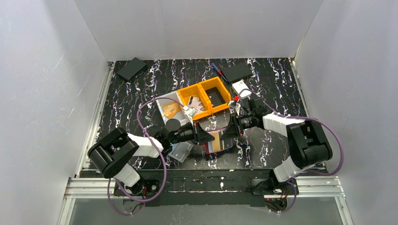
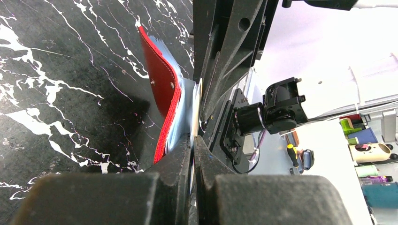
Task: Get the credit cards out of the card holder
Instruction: Remove the credit card from the card holder.
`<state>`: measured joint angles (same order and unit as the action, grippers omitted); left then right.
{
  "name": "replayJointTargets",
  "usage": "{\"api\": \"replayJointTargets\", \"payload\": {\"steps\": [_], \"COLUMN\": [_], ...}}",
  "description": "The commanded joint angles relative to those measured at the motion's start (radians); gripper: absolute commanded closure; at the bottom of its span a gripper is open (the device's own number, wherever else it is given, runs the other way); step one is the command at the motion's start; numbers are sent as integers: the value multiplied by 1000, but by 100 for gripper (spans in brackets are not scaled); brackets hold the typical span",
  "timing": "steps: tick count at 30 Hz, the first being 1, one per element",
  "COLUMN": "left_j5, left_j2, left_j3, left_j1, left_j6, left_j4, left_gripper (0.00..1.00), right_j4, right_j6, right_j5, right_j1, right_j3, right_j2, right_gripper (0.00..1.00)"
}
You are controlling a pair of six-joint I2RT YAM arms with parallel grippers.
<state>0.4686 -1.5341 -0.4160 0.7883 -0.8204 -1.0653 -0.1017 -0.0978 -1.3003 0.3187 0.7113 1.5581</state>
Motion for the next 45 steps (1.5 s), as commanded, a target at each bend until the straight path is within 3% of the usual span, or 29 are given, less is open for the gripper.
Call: {"api": "replayJointTargets", "payload": {"steps": [1,5,8,11,17,21,23,28,45], "left_j5": [-14,-38,-44,-43,-13,19,32,58,-4], "left_j2": [-11,-15,-15,-14,-9,-15,-23,-52,-139], "left_j3": [9,26,39,47,51,52,54,56,124], "left_j1": [-13,-23,-32,-39,-53,-61,-63,-69,-127], "left_j6": [2,-12,-23,-32,-59,-76,-82,-96,-137], "left_j4": [-22,-22,-21,-23,-45,-57,-72,-112,-103], "left_gripper": [100,100,100,100,84,81,83,100,100], "right_j4": [7,3,2,-5,-8,-7,-8,-7,-121], "right_j6": [4,1,1,-4,-2,0,0,4,-80], "right_j5": [-82,-78,-77,-56,-22,-17,-13,3,216], "right_j1": [-4,-4,-4,-4,-4,-4,-4,-5,-58], "right_j3": [42,42,45,47,48,48,48,49,87], "right_j2": [-29,-29,-29,-30,-17,-11,-9,-5,21], "right_gripper": [84,86,99,99,99,99,99,99,99]}}
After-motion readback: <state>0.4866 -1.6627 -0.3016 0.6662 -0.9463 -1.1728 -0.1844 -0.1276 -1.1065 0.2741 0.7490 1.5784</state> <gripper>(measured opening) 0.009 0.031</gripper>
